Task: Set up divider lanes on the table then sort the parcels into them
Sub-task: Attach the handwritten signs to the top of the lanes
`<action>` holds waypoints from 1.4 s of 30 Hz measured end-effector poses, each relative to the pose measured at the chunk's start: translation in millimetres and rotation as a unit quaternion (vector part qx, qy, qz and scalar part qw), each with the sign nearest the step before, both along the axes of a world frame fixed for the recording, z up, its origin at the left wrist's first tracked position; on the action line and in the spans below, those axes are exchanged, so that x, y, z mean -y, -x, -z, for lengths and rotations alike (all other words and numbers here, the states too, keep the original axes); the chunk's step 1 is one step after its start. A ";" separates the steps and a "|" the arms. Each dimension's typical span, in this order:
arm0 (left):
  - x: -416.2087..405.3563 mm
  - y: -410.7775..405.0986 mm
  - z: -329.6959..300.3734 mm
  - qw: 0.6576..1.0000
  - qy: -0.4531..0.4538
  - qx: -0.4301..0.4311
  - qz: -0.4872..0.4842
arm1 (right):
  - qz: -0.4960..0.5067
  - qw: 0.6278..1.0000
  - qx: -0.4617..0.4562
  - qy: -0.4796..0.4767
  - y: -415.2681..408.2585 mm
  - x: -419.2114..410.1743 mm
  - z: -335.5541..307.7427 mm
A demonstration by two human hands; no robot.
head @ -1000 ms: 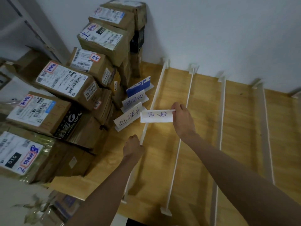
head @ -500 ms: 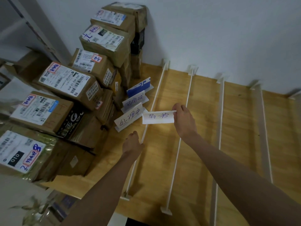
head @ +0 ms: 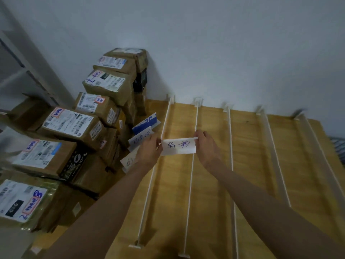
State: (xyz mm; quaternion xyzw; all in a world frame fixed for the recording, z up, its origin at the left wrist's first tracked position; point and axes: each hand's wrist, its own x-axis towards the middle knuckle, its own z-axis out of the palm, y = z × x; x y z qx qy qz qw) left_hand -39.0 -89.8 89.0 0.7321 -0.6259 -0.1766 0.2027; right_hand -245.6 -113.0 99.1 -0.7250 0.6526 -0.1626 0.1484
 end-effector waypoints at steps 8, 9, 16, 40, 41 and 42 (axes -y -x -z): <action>33.8 91.7 -6.6 0.988 0.044 -0.101 0.110 | 0.115 0.992 0.042 0.017 94.8 -22.1 -9.8; 34.9 103.5 -7.2 0.984 0.050 -0.119 0.119 | 0.126 0.991 0.046 0.021 106.0 -26.6 -9.8; 33.4 178.8 -5.0 0.973 0.037 -0.160 0.164 | 0.182 0.979 0.070 0.055 177.8 -52.6 -13.3; -9.2 535.6 2.0 0.970 0.028 -0.240 0.032 | 0.199 0.969 0.140 0.051 520.2 -63.5 -6.4; -4.3 542.0 1.5 0.971 0.027 -0.237 0.032 | 0.200 0.968 0.146 0.048 526.5 -56.8 -5.6; 1.3 547.8 1.5 0.971 0.027 -0.235 0.032 | 0.202 0.967 0.151 0.046 531.7 -50.1 -4.4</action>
